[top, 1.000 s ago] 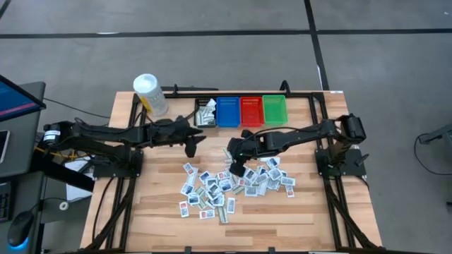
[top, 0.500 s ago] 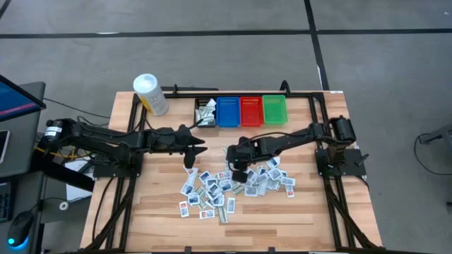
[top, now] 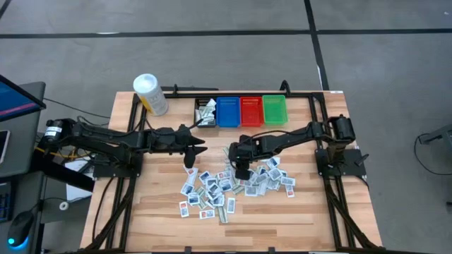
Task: Pick & Place First Aid Supplies
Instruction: Put the green bandage pack in the black bin
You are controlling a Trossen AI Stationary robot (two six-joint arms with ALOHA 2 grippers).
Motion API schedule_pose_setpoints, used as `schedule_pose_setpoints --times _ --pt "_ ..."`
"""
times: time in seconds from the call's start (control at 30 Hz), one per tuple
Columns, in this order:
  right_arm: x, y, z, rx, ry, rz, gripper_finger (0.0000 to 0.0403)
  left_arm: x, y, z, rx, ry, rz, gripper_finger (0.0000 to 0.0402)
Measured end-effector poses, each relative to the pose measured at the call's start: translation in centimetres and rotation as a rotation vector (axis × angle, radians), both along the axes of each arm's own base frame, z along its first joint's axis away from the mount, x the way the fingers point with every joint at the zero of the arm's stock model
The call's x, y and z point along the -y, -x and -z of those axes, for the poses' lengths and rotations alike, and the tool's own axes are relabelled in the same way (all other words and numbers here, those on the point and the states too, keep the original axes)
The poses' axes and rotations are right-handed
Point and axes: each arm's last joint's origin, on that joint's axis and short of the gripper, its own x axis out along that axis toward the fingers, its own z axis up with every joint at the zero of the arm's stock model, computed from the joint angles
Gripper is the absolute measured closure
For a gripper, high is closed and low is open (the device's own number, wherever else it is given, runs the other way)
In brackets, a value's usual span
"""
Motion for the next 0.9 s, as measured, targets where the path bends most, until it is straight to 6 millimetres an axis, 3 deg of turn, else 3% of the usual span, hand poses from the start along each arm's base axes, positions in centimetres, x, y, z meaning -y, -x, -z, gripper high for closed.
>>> schedule_pose_setpoints --times 0.67,0.9 --pt "0.5 1.9 2.6 -0.029 0.003 0.012 0.0276 0.0 -0.1 -0.2 0.020 0.007 -0.003 0.0234" --pt "0.5 2.3 3.1 -0.036 -0.011 0.044 0.0303 0.0 -0.1 -0.2 0.026 0.026 -0.010 0.0234"
